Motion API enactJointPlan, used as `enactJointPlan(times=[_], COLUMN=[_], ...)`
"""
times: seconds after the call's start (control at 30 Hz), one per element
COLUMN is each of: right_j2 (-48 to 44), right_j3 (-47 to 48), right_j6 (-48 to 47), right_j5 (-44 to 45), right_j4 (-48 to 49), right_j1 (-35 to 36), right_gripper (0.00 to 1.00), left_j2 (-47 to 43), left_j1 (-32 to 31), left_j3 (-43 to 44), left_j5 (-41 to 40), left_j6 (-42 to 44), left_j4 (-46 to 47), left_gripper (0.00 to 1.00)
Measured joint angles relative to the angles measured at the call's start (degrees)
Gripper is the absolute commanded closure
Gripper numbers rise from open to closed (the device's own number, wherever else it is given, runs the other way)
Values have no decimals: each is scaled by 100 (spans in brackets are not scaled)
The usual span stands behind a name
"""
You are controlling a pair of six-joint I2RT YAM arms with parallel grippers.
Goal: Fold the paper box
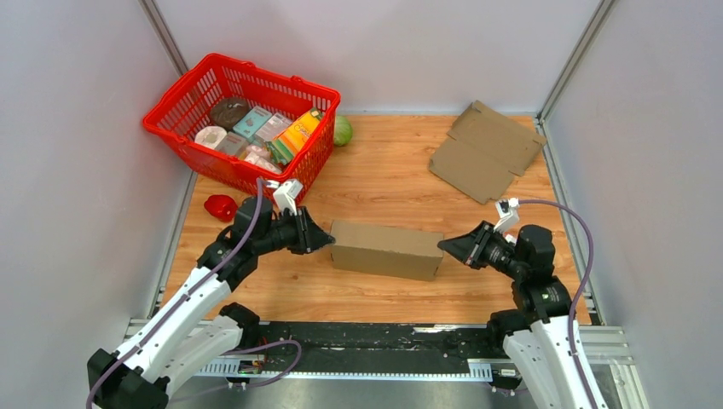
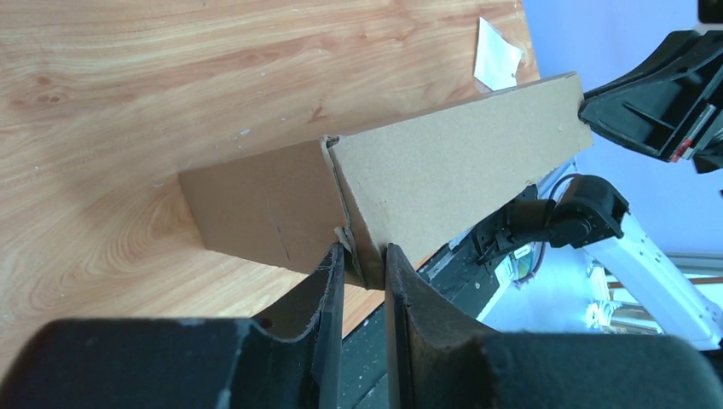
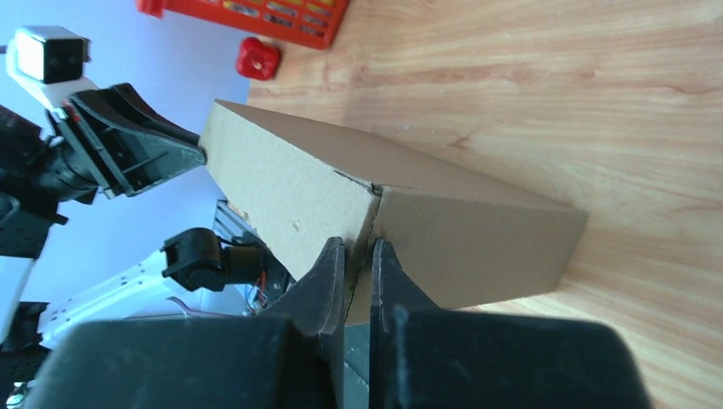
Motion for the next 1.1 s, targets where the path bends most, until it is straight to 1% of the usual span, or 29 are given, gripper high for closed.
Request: enactJointPlan(times=[0.13, 0.2, 0.23, 0.27, 0.3, 0.33, 0.4, 0.43, 0.5, 0.53, 0.57, 0.6, 0.7, 0.73, 0.83, 1.0, 1.1], right_j2=[-485, -671, -723, -752, -785, -796, -782, -774, -822, -879, -990, -1095, -1342, -1368, -1366, -1134, -822], right_j3=[-623, -752, -767, -778, -815, -848, -914, -988, -1014, -997, -979, -977, -975, -986, -1043, -922, -820], right_j6=[485, 560, 557, 557, 612, 691, 901, 1043, 1263, 1316, 1357, 1397, 1469, 1488, 1563, 1574, 1471], right_j5=[-111, -105, -116, -131, -146, -164, -291, -450, -741, -881, -1071, -1178, -1390, -1429, -1506, -1486, -1486], right_j4=[890, 1016, 1019, 1019, 1038, 1056, 1086, 1088, 872, 597, 216, -59, -896, -1008, -1233, -1427, -1432], right_j1=[-105, -107, -107, -105, -101, -101, -101, -101, -50, -13, 50, 94, 168, 168, 168, 168, 168], right_gripper=[100, 100, 98, 89, 76, 67, 65, 56, 46, 36, 30, 26, 20, 15, 7, 4, 2], left_j2=[-66, -109, -142, -188, -240, -321, -557, -737, -1233, -1539, -1786, -2037, -2295, -2302, -2225, -2415, -2481], left_j1=[4, 2, -2, -7, -7, -7, -4, 4, 7, -4, -11, -15, -35, -37, -44, -44, -44], left_j3=[-96, -105, -118, -142, -168, -225, -341, -415, -557, -614, -654, -664, -638, -599, -308, 505, 1032], left_j5=[-94, -138, -157, -177, -192, -219, -323, -435, -586, -651, -682, -737, -772, -754, -708, -833, -890], left_j6=[-68, -79, -83, -109, -142, -197, -332, -389, -529, -603, -638, -708, -717, -721, -680, -450, -271], left_j4=[138, 118, 105, 96, 94, 96, 92, 42, -190, -461, -732, -1106, -1779, -1967, -2553, -3447, -3891], left_gripper=[82, 84, 84, 85, 84, 80, 75, 67, 59, 49, 40, 35, 33, 33, 33, 32, 32])
